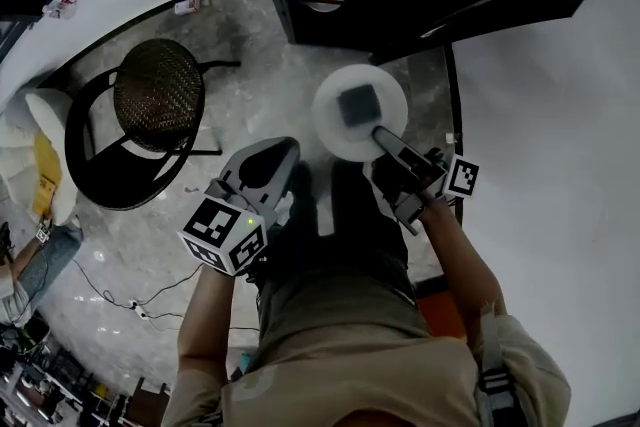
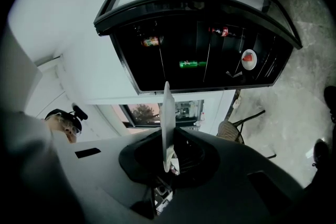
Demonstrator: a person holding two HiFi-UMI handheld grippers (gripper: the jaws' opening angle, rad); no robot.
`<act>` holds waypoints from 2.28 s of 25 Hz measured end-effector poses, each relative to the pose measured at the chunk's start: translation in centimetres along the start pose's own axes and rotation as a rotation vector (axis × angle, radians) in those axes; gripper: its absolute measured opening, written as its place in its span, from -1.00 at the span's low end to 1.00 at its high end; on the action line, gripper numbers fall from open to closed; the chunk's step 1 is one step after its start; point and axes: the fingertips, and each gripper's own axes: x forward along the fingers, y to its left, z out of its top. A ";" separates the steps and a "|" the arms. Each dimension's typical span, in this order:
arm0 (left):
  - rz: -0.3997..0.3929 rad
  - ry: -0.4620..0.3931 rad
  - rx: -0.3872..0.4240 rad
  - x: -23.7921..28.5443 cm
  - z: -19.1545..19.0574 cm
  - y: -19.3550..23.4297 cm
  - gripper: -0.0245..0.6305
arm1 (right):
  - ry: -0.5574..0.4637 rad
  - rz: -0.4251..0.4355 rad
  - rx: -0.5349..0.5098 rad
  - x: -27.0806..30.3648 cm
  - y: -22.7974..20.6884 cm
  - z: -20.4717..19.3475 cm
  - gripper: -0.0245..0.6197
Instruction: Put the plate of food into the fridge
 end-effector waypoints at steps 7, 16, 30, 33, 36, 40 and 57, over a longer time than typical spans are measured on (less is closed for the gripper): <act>-0.013 0.019 -0.016 2.2 -0.9 0.0 -0.87 | -0.033 -0.010 -0.022 0.2 -2.3 2.3 -0.82; -0.066 0.042 -0.040 5.9 -2.9 1.0 -0.87 | -0.040 -0.020 -0.024 1.0 -6.2 4.2 -0.82; -0.175 -0.002 -0.243 12.7 -7.3 3.0 -0.87 | -0.049 -0.040 -0.013 1.6 -14.4 8.4 -0.82; -0.181 0.037 -0.210 14.6 -8.7 3.1 -0.87 | -0.046 -0.032 -0.011 2.1 -15.9 9.2 -0.82; -0.170 0.047 -0.214 15.8 -9.9 3.8 -0.87 | -0.043 -0.026 -0.008 2.4 -17.2 9.6 -0.82; -0.139 0.043 -0.206 17.1 -11.2 5.5 -0.87 | -0.043 -0.021 -0.007 2.6 -19.3 10.4 -0.82; -0.048 0.083 -0.139 22.9 -15.8 12.0 -0.87 | -0.081 -0.018 -0.018 2.9 -25.7 12.7 -0.82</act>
